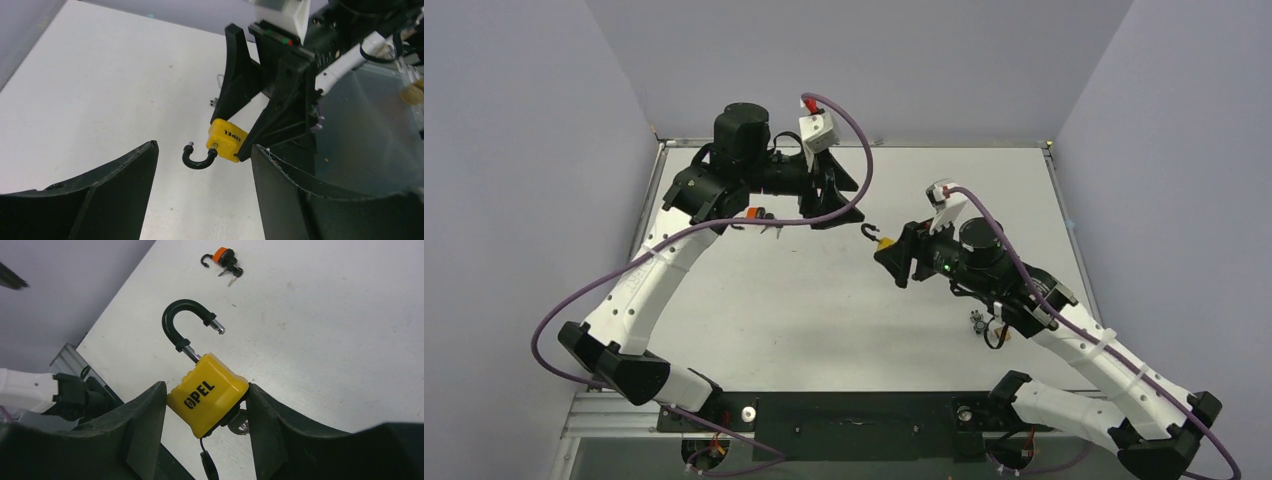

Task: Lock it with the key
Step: Pick up the lock from the center of the board, then lock the lock.

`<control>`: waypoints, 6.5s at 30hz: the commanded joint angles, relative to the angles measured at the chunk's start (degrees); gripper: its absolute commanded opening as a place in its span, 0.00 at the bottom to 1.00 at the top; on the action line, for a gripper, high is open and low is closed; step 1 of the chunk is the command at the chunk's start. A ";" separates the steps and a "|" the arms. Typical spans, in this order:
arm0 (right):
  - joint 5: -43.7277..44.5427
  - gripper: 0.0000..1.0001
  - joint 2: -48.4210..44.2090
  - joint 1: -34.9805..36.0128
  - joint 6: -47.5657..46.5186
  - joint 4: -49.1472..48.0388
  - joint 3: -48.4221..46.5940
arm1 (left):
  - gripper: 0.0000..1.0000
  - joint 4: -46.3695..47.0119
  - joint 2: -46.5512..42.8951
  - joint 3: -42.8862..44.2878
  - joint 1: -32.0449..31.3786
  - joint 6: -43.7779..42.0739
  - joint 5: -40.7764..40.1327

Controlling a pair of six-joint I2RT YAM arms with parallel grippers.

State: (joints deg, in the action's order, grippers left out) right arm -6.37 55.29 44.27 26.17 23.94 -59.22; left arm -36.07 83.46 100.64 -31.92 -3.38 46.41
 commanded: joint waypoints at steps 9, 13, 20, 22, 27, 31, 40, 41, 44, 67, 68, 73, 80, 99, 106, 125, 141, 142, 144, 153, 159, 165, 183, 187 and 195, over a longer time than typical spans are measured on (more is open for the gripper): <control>-10.50 0.00 -6.32 -0.16 1.73 -0.65 -5.85 | 0.65 -5.63 0.08 -0.49 -3.53 -6.90 15.95; -11.53 0.00 -5.68 -0.17 2.30 -0.65 -7.16 | 0.64 -6.15 -0.32 -1.70 -5.70 -7.36 14.50; -11.67 0.00 -5.63 -0.15 2.97 -0.59 -8.49 | 0.59 -8.66 -0.36 -2.37 -7.72 -8.62 10.87; -11.34 0.00 -5.74 -0.14 3.08 -0.49 -8.46 | 0.56 -8.40 -0.71 -2.61 -7.99 -8.26 9.93; -10.38 0.00 -5.88 -0.11 3.20 -0.35 -8.50 | 0.51 -8.03 -1.74 -3.73 -8.34 -7.54 7.91; -10.13 0.00 -5.81 -0.12 3.15 -0.10 -8.67 | 0.47 -7.68 -2.45 -4.50 -8.39 -6.65 6.03; -9.87 0.00 -5.43 -0.07 3.14 -0.04 -9.13 | 0.36 -7.93 -3.48 -4.75 -8.30 -5.81 2.18; -9.88 0.00 -5.44 -0.13 3.10 -0.04 -9.23 | 0.36 -8.08 -3.43 -4.80 -8.32 -5.69 2.03; -9.76 0.00 -5.76 -0.08 3.18 -0.10 -9.29 | 0.34 -8.09 -3.31 -4.95 -8.33 -5.45 1.73; -4.56 0.62 -5.46 -0.26 1.96 -4.86 -7.75 | 0.00 5.48 -5.89 -9.38 -7.91 8.29 -6.72; -4.29 0.73 -5.37 -0.46 1.78 -6.67 -7.53 | 0.00 6.45 -6.22 -10.06 -7.68 10.32 -7.60; -10.37 0.86 -4.35 -5.76 1.36 -13.55 -6.14 | 0.00 11.06 -8.60 -10.74 -5.54 15.06 -7.59; -33.52 0.87 -1.30 -16.95 3.89 -28.81 -5.74 | 0.00 13.35 -11.23 -7.78 -4.25 18.74 -7.56; -55.46 0.74 6.85 -18.36 12.94 -47.69 -16.04 | 0.00 19.89 -12.75 1.77 -3.59 34.52 0.50; -55.91 0.65 8.12 -16.07 13.35 -47.67 -17.82 | 0.00 21.88 -12.52 1.67 -3.58 35.65 1.21; -52.38 0.35 5.72 -14.14 10.10 -42.33 -15.52 | 0.00 22.52 -13.20 -1.40 -2.92 35.36 1.79; -45.31 0.00 4.10 -13.65 8.57 -37.38 -14.39 | 0.16 18.90 -12.47 -2.16 -2.77 32.47 1.95; -43.97 0.00 3.81 -13.96 8.79 -37.34 -14.06 | 0.22 17.48 -12.71 -2.18 -2.65 31.20 1.58; -42.79 0.00 2.87 -14.48 9.60 -37.69 -12.55 | 0.27 15.90 -13.17 -2.59 -2.06 30.26 1.53; -42.20 0.00 1.04 -16.18 15.61 -43.71 -9.43 | 0.33 14.99 -14.35 -4.48 -0.16 28.81 2.67; -42.84 0.00 0.71 -16.28 17.50 -45.91 -9.32 | 0.33 17.98 -13.51 -5.45 0.29 30.16 3.71; -43.21 0.00 0.99 -16.32 18.46 -46.78 -9.30 | 0.33 22.12 -12.99 -6.46 0.70 32.70 5.44; -43.01 0.00 1.82 -16.28 19.23 -48.04 -8.84 | 0.26 26.55 -12.30 -7.49 0.81 36.02 7.13; -43.03 0.00 1.71 -16.37 19.22 -48.13 -8.60 | 0.24 27.84 -12.07 -7.97 0.81 36.95 7.25; -43.34 0.00 1.97 -16.28 19.09 -48.04 -7.71 | 0.00 30.99 -11.66 -9.24 0.81 39.23 7.40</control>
State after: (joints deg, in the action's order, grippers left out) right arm -50.28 57.65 28.14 44.93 -18.02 -67.07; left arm -10.11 71.68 92.07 -31.40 34.24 53.32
